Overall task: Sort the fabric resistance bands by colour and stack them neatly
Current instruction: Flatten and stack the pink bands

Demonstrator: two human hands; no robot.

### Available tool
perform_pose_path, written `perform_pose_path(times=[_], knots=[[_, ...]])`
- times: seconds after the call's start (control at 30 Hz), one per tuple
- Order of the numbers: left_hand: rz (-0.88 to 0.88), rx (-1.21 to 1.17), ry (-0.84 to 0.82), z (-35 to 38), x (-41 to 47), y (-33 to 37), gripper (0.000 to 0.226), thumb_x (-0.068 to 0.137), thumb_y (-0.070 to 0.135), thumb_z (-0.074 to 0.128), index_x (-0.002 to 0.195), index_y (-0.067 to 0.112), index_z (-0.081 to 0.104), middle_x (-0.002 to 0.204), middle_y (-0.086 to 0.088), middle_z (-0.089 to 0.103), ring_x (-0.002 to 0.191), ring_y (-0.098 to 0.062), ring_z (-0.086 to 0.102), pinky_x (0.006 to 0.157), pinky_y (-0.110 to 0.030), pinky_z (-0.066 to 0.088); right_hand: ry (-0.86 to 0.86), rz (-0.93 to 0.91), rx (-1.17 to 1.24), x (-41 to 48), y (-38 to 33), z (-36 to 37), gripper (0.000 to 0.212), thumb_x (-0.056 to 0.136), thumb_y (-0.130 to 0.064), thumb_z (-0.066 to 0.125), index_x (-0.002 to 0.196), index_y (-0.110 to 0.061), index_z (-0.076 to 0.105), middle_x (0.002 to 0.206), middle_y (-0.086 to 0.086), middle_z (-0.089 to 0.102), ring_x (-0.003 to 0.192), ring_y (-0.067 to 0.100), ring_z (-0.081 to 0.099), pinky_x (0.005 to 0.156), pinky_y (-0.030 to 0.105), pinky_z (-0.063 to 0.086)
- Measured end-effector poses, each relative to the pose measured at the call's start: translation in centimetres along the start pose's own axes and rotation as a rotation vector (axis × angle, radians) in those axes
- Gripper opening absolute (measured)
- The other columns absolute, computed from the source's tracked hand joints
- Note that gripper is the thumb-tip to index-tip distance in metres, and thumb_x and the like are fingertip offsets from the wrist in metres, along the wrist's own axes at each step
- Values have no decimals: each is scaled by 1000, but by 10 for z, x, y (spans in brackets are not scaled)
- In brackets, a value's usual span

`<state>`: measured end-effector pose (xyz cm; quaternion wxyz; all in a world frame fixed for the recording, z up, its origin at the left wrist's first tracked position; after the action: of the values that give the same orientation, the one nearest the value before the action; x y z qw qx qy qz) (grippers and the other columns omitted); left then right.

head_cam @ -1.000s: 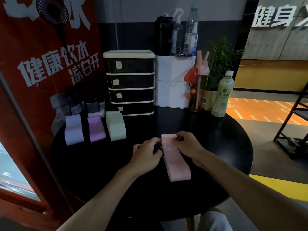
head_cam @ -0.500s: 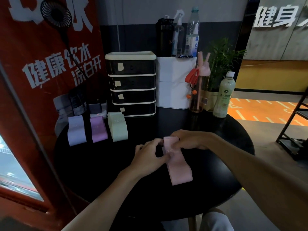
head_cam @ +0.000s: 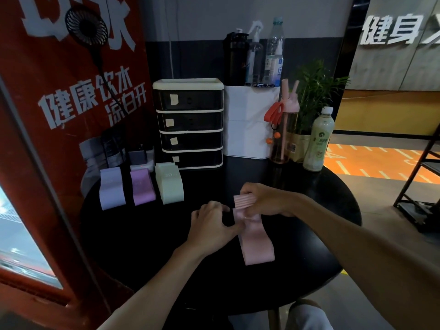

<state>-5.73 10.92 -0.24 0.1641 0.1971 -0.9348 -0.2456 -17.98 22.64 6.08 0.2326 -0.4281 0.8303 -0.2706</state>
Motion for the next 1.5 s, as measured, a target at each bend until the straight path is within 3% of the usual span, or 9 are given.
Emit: perform_pose_path(times=[0.13,0.27,0.4,0.6,0.77,1.03,1.13,1.37,1.5], knots=[[-47,-121,-21,-3,-4,6,54,76,74,63,109,31,65,115,18,58,112,-3,51,106,-30,31,176,-99,139,-12,0,-4,29,76,1,66,97,-14,53,94,4,55,76,11,49,62,26,40],[-95,-669,-104,-8,-12,14,30,80,27,82,103,21,63,99,2,69,89,-6,64,80,-22,51,431,-172,516,-27,8,-9,33,76,10,66,101,-7,54,104,20,61,90,28,59,80,44,50],[33,-676,-39,-29,-6,21,30,77,2,76,102,18,67,87,1,72,74,-6,64,67,-15,49,487,-147,792,-54,24,-7,37,78,11,69,108,-7,55,105,14,63,97,29,62,90,48,52],[273,-336,-198,-47,3,26,34,68,13,69,99,28,70,91,6,73,84,-10,69,81,-29,56,411,-47,505,-81,51,6,56,74,-1,80,120,-21,54,105,6,65,86,13,66,71,23,55],[295,-238,-267,-39,-3,22,36,68,24,67,102,36,66,95,13,71,87,-7,69,84,-39,57,423,-123,273,-84,60,18,39,76,-1,76,107,-20,64,98,1,66,75,-1,63,66,15,50],[362,-162,-252,-24,-9,22,52,68,50,74,117,40,59,109,21,62,102,0,61,91,-36,52,402,-215,225,-80,62,30,66,70,-7,84,126,-17,49,113,-5,59,97,-6,59,80,7,44],[366,-183,-237,-24,-7,21,46,69,44,76,112,37,64,107,22,63,100,1,62,90,-34,53,440,-200,245,-78,66,30,68,70,-10,85,127,-22,49,116,-5,59,100,-5,58,83,7,44],[277,-381,-187,-20,-13,9,42,74,18,84,110,31,67,104,14,72,98,3,67,88,-19,52,396,-193,179,-79,71,29,43,74,-10,81,108,-16,56,112,-4,62,91,2,63,75,16,52],[262,-466,-191,-15,-12,20,43,76,12,82,109,34,65,105,13,71,100,3,67,88,-15,50,460,-196,218,-77,69,31,38,76,-9,80,100,-9,51,86,-1,62,62,1,57,55,16,45]])
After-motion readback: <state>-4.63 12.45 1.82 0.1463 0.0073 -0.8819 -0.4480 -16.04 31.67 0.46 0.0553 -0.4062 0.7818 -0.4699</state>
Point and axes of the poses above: each hand's wrist, its own x-axis towards the middle knuckle, its own z-axis out of the palm, y = z × x, the point moved 1 cm from there along x, towards the middle knuckle
